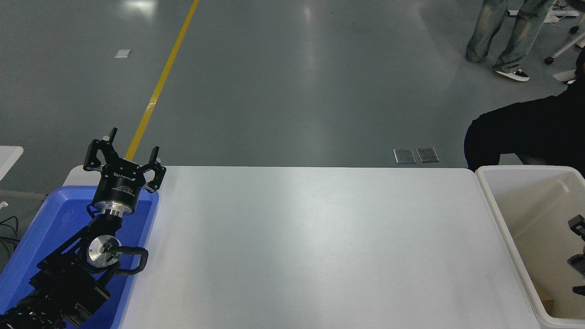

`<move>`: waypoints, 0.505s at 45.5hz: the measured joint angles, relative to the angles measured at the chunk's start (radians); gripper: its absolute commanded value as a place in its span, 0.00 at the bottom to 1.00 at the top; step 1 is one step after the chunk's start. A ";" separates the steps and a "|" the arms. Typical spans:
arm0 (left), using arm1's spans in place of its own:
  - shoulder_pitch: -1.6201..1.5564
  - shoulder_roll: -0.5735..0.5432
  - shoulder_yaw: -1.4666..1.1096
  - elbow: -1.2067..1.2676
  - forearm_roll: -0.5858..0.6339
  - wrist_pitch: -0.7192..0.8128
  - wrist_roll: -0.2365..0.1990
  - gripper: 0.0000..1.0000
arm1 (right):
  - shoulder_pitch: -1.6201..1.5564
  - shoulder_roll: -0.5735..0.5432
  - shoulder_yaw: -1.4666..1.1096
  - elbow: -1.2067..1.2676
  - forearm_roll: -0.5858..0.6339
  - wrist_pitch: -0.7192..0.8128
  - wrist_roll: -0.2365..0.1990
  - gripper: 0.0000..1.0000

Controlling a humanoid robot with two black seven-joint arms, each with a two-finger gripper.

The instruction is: Pick up paper ball place in dustbin

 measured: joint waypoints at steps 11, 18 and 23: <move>0.000 0.000 0.000 0.000 0.000 0.000 0.000 0.98 | 0.122 0.001 -0.008 0.035 -0.006 0.008 0.000 1.00; -0.001 0.000 0.001 0.000 0.000 0.000 0.000 0.98 | 0.247 -0.002 -0.018 0.102 -0.013 0.012 0.002 1.00; -0.001 0.000 0.001 0.000 0.000 0.000 0.000 0.98 | 0.347 -0.003 -0.051 0.165 -0.016 0.015 0.001 1.00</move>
